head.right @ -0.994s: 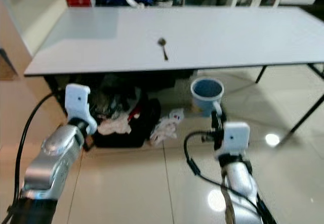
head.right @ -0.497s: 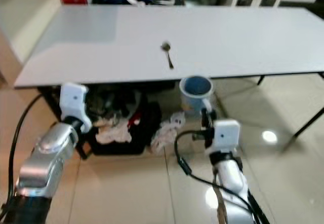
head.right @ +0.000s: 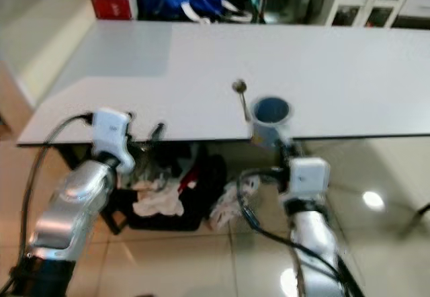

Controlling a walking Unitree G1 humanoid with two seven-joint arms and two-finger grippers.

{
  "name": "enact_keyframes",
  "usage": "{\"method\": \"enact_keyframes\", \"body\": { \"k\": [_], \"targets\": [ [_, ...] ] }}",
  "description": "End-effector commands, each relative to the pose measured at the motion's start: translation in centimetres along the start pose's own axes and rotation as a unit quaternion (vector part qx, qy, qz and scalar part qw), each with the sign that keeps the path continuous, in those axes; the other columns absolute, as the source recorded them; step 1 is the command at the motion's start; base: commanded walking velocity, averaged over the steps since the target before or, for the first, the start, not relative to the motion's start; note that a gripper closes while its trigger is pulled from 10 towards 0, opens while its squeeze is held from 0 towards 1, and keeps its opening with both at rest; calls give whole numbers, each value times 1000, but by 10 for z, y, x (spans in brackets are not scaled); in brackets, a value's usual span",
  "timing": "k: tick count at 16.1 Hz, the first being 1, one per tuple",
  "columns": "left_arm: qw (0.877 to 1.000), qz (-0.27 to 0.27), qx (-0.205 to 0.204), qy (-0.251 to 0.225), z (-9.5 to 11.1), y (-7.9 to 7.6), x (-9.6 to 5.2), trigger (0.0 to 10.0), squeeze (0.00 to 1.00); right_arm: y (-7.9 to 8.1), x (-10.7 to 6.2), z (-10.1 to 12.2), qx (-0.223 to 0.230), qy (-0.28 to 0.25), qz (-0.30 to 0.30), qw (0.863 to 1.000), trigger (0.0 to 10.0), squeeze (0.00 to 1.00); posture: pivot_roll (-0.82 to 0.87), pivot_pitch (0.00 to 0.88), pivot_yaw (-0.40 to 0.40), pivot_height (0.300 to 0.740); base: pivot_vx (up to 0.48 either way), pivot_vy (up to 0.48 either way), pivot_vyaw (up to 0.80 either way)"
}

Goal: Setting the table

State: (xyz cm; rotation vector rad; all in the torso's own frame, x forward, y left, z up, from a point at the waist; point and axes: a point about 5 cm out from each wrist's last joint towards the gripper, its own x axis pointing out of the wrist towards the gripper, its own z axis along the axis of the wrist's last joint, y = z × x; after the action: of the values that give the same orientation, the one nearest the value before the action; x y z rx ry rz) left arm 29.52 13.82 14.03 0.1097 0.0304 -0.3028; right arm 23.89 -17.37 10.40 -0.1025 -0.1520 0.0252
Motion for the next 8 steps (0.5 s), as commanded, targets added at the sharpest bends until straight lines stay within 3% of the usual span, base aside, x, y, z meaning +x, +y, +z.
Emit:
{"method": "enact_keyframes", "body": {
  "k": [1, 3, 6, 8],
  "targets": [
    [1000, -15, 4, -12, 5, -8, 3, 10000, 0, -11, -1, 3, -13, -9, -15, 1000, 0, 12, -56, 0, -4, 740, 480, 0, 0],
    [1000, -12, 1, -10, 3, -7, 2, 10000, 0, -11, -2, 3, -13, -8, -16, 1000, 0, 12, -56, 0, -4, 740, 480, 0, 0],
    [1000, -7, -2, -16, 4, -5, 2, 10000, 0, -9, -1, 2, -13, -6, -15, 1000, 0, 12, -57, 0, -1, 740, 0, 0, 0],
    [1000, -9, 6, -10, 2, -6, 3, 10000, 0, -8, -1, 2, -14, -6, -11, 1000, 0, 12, -59, 0, 3, 740, 338, -338, 0]
  ]
}}
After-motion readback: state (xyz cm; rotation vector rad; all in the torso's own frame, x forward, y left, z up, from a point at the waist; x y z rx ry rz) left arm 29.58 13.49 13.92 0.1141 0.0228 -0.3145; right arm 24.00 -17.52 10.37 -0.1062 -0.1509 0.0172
